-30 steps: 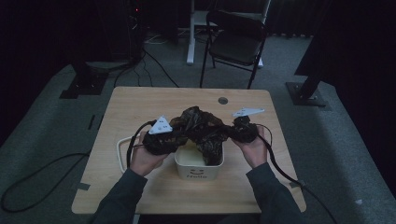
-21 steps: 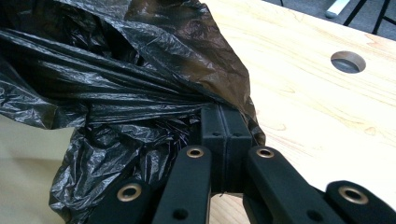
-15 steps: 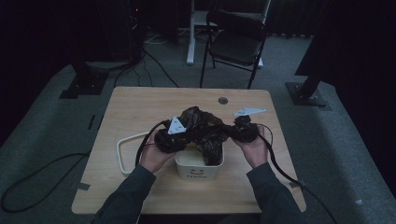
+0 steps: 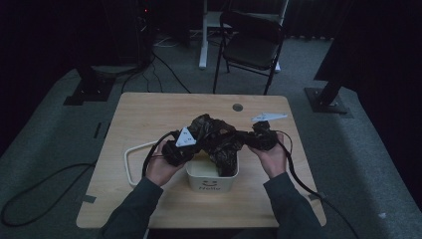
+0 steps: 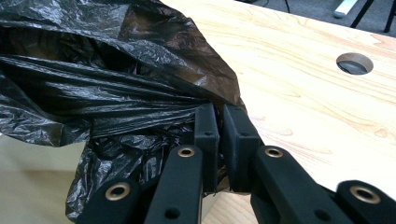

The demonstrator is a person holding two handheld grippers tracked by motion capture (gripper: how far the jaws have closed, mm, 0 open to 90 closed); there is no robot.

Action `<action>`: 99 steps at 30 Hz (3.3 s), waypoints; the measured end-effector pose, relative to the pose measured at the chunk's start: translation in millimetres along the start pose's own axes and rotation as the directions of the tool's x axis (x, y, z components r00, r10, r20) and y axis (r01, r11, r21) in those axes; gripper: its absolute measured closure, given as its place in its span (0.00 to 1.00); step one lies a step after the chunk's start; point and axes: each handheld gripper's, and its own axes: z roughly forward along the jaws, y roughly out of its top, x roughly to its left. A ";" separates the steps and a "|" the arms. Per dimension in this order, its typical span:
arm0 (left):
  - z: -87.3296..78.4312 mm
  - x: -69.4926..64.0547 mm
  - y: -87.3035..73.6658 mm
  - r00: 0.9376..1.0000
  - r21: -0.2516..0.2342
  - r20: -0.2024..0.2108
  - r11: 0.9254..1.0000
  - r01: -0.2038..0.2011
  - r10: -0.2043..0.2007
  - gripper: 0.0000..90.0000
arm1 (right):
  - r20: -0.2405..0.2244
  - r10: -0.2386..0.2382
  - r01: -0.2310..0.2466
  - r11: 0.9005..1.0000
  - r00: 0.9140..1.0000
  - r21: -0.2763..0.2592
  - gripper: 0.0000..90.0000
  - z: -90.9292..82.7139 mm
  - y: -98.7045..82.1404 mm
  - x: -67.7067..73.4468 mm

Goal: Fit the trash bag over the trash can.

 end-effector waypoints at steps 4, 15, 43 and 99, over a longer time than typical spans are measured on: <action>1.4 1.0 0.1 1.000 0.006 -0.001 1.000 0.001 -0.001 1.00 | -0.080 -0.044 0.041 0.999 0.996 -0.034 0.70 -2.3 0.1 3.9; 4.4 -0.7 1.1 1.000 0.011 0.007 1.000 -0.008 0.007 1.00 | -0.066 -0.125 0.118 0.987 0.990 -0.110 0.52 -9.4 8.5 14.1; -18.8 -9.9 -16.9 0.999 -0.032 0.049 0.999 -0.022 0.023 1.00 | 0.011 -0.071 0.072 0.997 0.997 -0.027 0.76 8.0 19.5 1.9; -32.7 -14.3 -32.6 0.997 -0.052 0.074 0.999 -0.014 0.018 1.00 | -0.077 -0.296 0.300 0.952 0.952 0.050 0.55 29.8 40.9 31.0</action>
